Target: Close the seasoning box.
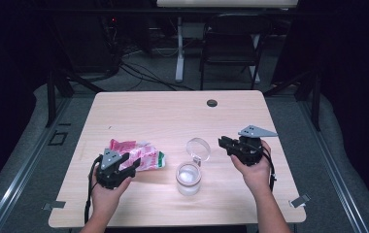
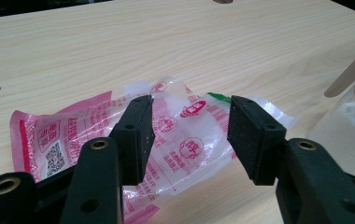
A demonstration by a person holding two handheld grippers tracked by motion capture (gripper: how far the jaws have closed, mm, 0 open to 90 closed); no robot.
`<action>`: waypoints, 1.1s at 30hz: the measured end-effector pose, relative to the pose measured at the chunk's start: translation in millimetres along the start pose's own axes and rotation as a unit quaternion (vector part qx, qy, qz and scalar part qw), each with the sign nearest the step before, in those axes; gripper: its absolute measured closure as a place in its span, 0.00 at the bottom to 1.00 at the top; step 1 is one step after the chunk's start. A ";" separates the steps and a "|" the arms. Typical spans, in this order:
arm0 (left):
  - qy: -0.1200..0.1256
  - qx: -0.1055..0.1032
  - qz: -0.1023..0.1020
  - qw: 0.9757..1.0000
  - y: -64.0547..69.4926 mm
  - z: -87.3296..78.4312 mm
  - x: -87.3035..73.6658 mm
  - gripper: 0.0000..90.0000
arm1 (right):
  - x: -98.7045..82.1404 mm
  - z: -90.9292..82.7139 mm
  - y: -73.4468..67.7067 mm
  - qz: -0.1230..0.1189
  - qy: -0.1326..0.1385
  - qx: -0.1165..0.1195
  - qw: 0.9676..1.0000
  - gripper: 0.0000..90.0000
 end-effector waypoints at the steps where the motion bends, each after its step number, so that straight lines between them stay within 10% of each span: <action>1: 0.000 0.001 0.000 1.000 -0.2 0.0 0.0 0.56 | -0.9 1.2 0.0 0.000 -0.001 0.002 1.000 0.88; 33: -0.009 0.003 -0.013 1.000 -13.5 -9.5 -9.8 0.60 | -4.8 30.3 -15.0 -0.006 -0.019 0.045 0.999 1.00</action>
Point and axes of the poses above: each handheld gripper's, and its own axes: z roughly forward along the jaws, x roughly out of its top, y roughly to its right, the point moved 8 cm from there along z, roughly forward along the jaws, and after that the axes turned 8 degrees about -z, right-handed, at the moved point
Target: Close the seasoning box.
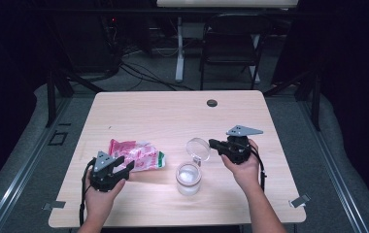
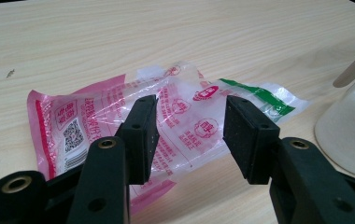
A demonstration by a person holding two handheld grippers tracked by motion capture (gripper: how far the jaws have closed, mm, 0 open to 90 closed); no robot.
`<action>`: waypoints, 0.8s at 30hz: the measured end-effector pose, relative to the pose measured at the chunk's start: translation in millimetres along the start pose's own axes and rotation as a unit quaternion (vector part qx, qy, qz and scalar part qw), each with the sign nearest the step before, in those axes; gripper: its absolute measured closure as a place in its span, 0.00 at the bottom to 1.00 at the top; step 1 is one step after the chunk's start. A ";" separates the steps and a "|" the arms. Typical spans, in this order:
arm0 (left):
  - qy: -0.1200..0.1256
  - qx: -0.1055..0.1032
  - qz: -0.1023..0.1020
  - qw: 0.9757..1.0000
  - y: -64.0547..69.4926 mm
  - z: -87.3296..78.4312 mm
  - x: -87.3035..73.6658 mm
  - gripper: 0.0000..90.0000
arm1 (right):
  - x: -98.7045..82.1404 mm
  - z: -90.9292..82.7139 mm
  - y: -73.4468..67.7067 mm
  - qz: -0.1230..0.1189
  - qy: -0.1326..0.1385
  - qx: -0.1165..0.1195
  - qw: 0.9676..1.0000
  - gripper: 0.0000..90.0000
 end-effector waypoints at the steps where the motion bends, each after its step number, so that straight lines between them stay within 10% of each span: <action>1: 0.000 0.000 0.000 1.000 0.0 -0.2 -0.1 0.61 | 0.5 0.2 -0.9 -0.001 0.000 0.000 1.000 1.00; 24: 0.001 -0.009 0.007 1.000 4.1 -0.7 0.6 0.61 | 9.9 0.8 -33.7 -0.042 0.004 0.032 0.999 0.99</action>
Point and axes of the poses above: each handheld gripper's, and its own axes: z roughly forward along the jaws, x roughly out of its top, y roughly to its right, the point moved 8 cm from there along z, roughly forward along the jaws, and after that the axes turned 8 degrees about -z, right-handed, at the moved point
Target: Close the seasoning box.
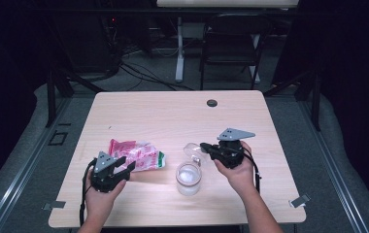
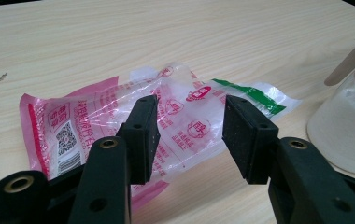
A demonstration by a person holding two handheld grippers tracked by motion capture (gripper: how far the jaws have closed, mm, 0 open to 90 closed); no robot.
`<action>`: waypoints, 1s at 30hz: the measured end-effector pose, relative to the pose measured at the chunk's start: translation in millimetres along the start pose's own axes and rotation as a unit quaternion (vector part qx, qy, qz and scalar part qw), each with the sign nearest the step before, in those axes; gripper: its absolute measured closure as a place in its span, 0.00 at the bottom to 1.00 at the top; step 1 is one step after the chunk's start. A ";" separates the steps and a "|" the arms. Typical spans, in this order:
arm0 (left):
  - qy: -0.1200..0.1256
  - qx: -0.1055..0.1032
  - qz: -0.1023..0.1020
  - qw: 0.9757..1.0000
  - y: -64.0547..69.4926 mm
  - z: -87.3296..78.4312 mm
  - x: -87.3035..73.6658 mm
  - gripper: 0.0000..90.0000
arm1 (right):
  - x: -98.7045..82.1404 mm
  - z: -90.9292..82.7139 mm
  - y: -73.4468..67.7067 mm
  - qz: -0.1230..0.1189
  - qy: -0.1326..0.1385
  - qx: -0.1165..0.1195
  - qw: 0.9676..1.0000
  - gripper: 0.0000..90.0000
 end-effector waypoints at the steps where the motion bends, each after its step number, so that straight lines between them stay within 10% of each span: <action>1: 0.001 0.000 0.000 1.000 0.1 0.0 0.3 0.61 | -0.4 1.3 -3.8 -0.004 -0.002 0.007 1.000 0.99; 7: 0.002 -0.004 0.002 1.000 0.7 1.1 1.9 0.61 | -7.6 14.1 -27.2 -0.040 -0.030 0.027 0.998 0.98; 30: 0.005 -0.004 0.006 1.000 -0.6 5.3 4.7 0.60 | -3.5 12.7 -54.0 -0.058 -0.022 0.051 0.997 0.93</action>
Point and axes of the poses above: each handheld gripper's, and its own axes: z roughly forward along the jaws, x roughly out of its top, y roughly to its right, the point moved 8 cm from there along z, roughly forward along the jaws, and after that the axes turned 8 degrees about -z, right-handed, at the moved point
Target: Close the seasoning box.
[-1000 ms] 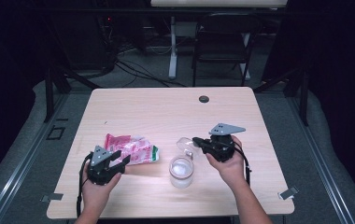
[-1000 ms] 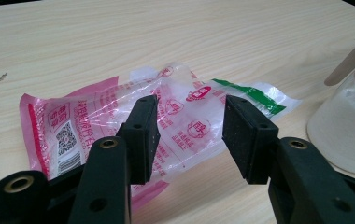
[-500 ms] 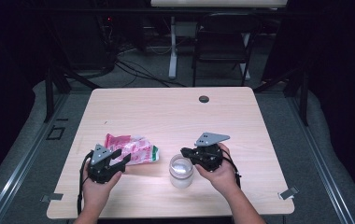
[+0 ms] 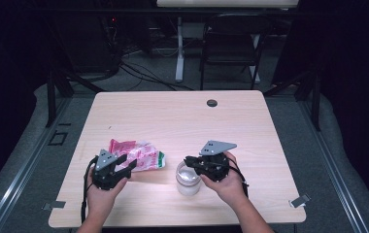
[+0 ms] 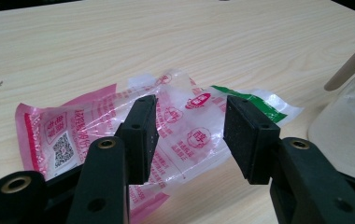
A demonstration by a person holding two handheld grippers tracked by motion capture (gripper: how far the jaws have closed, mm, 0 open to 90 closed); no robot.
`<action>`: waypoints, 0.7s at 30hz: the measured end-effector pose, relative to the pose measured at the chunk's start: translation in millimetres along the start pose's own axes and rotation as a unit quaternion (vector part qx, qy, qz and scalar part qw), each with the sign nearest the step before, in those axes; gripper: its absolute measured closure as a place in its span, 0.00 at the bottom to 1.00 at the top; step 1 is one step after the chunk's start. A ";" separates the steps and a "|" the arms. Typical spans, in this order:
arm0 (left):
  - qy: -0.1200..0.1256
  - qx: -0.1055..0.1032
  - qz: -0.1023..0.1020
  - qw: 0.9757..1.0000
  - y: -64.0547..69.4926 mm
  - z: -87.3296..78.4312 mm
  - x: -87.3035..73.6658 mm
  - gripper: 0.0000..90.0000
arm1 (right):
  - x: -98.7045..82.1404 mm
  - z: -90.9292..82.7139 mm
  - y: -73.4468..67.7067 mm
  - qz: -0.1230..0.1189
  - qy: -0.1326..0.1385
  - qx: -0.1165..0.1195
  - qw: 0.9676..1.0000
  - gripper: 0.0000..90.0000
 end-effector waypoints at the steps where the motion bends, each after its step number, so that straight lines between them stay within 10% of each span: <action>1: 0.001 0.001 0.000 1.000 -0.4 0.1 0.1 0.60 | 0.4 0.0 -0.7 -0.003 0.000 0.000 1.000 0.93; 14: 0.003 0.009 -0.009 1.000 -9.1 3.6 2.5 0.59 | -1.7 -15.9 17.9 0.023 -0.012 -0.090 0.996 0.80; 21: -0.001 0.010 -0.016 1.000 -15.6 6.2 5.7 0.58 | -24.1 -34.0 43.5 0.087 -0.063 -0.081 0.991 0.72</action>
Point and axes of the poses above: each handheld gripper's, and its own axes: z roughly forward along the jaws, x roughly out of its top, y roughly to its right, the point moved 8 cm from there along z, roughly forward along the jaws, and after that the axes turned 8 degrees about -z, right-handed, at the moved point
